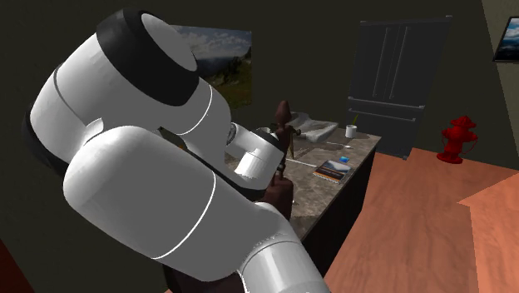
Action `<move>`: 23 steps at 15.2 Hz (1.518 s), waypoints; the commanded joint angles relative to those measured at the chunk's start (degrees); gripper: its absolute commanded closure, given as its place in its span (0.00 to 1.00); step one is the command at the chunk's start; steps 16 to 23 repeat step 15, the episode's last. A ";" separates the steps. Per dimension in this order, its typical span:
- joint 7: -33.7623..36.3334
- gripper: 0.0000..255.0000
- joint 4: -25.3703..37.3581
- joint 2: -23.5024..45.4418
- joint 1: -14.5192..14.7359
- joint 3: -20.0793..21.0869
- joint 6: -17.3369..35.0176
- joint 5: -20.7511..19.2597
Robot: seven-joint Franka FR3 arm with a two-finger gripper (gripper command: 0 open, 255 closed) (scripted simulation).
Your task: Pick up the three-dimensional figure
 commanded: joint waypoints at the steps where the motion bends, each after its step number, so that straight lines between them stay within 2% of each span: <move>1: -1.02 1.00 0.23 1.10 2.60 -2.93 -1.70 -0.36; 7: -4.91 1.00 1.01 3.85 11.95 -12.82 -7.59 -0.57; 13: -9.61 1.00 2.15 5.07 21.13 -22.02 -13.21 0.98; 23: -9.77 1.00 2.18 5.07 21.33 -22.22 -13.34 1.08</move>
